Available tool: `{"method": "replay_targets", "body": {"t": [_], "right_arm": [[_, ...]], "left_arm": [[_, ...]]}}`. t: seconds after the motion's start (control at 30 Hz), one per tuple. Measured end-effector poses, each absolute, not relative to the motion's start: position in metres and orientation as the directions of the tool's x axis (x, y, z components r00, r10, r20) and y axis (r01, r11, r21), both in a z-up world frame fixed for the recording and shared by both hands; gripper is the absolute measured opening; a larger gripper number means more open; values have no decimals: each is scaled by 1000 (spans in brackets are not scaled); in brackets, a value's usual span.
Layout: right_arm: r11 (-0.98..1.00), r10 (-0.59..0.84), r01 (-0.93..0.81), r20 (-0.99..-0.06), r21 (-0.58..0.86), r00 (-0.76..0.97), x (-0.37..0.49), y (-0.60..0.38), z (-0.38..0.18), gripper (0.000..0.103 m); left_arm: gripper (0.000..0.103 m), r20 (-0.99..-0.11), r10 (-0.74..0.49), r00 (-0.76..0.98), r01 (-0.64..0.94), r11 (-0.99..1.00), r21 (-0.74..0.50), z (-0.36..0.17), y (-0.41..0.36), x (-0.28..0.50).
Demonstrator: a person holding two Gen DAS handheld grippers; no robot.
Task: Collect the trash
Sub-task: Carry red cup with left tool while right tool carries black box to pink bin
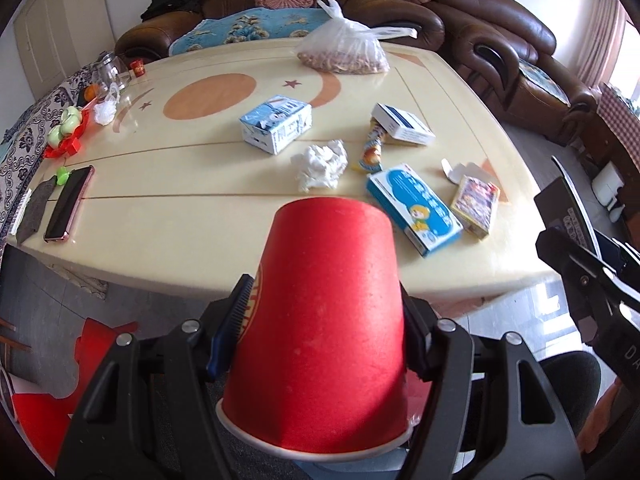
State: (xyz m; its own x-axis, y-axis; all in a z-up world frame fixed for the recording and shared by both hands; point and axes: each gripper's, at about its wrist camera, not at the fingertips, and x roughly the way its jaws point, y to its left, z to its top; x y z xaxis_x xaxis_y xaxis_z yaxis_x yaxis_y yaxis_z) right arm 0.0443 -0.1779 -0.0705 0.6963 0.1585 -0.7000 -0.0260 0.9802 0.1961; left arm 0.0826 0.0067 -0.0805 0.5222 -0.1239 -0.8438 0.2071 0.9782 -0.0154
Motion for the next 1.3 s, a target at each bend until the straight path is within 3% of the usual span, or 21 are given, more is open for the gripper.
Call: {"method": "replay_targets", "body": {"t": [0.53,1.3], "right_arm": [[979,151,4,-742,202,653,5,-178,-102,55],[971,165,76,-859,229,485,7,-188,-202,55]], "left_arm": [[65,-887,-167,430,302,953,-33,-129,-11,41],[65,-960,-132,248,357,933,-36,-226,-28,38]]}}
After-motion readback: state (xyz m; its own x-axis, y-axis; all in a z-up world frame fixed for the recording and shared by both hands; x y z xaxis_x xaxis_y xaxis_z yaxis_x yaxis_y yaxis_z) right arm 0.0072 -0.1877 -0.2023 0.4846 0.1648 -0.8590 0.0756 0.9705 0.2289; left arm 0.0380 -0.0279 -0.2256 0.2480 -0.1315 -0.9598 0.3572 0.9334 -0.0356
